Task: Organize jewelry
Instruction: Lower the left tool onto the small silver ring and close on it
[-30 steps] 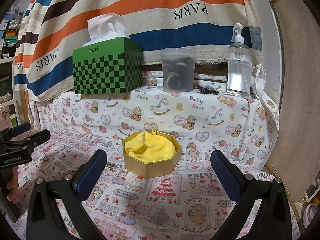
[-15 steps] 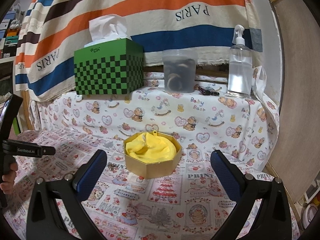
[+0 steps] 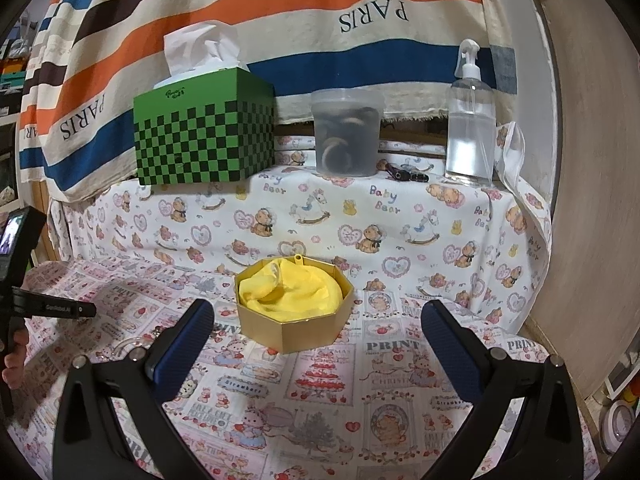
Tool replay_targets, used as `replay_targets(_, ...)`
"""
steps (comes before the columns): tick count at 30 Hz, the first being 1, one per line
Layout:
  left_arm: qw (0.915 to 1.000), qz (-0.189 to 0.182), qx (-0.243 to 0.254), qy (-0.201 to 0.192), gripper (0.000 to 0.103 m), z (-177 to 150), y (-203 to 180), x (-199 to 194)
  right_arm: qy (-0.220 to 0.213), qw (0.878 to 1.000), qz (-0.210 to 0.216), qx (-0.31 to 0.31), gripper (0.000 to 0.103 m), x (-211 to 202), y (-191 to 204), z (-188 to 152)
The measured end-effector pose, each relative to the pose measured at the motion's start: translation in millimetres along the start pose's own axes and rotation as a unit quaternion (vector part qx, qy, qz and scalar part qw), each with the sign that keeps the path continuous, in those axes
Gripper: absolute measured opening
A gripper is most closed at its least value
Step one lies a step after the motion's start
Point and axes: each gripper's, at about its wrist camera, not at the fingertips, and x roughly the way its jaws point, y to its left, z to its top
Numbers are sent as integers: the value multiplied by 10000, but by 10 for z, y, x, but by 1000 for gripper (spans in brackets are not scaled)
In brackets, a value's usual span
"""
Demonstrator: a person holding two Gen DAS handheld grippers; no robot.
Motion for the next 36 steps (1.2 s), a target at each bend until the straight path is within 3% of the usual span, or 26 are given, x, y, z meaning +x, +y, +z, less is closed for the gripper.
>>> replay_targets(6,10000,23,68,-7,16,-12,-19,2,84,10000,12,50,103,33,-19,3)
replay_targets(11,10000,-3,45,39,14,-18,-19,-12,142,9998,-16,146,103,50,-48,-2)
replay_targets(13,10000,29,41,54,16,-18,-21,-19,137,9998,-13,146,103,50,-49,-2)
replay_targets(15,9999,56,12,94,35,-15,-14,-25,132,9998,-24,134,103,52,-47,0)
replay_targets(16,10000,9,-2,94,37,-12,-5,-29,130,9998,-22,132,103,51,-48,-1)
replay_targets(21,9999,21,44,144,38,-15,-4,-22,138,9998,-17,129,103,50,-41,-2)
replay_targets(22,9998,56,83,161,37,-17,-14,-21,143,9998,-19,137,103,51,-43,-2)
replay_targets(24,9997,76,143,171,20,-28,-31,-33,140,9998,-19,145,103,51,-45,-3)
replay_targets(29,9999,-22,85,105,19,-45,-23,-68,141,9998,-20,151,103,56,-50,-2)
replay_targets(32,9996,-272,9,-93,1,-40,-16,-142,141,9998,-19,146,103,58,-49,-2)
replay_targets(36,9980,-602,102,-189,1,-29,-74,-170,129,9998,-22,163,103,58,-52,-3)
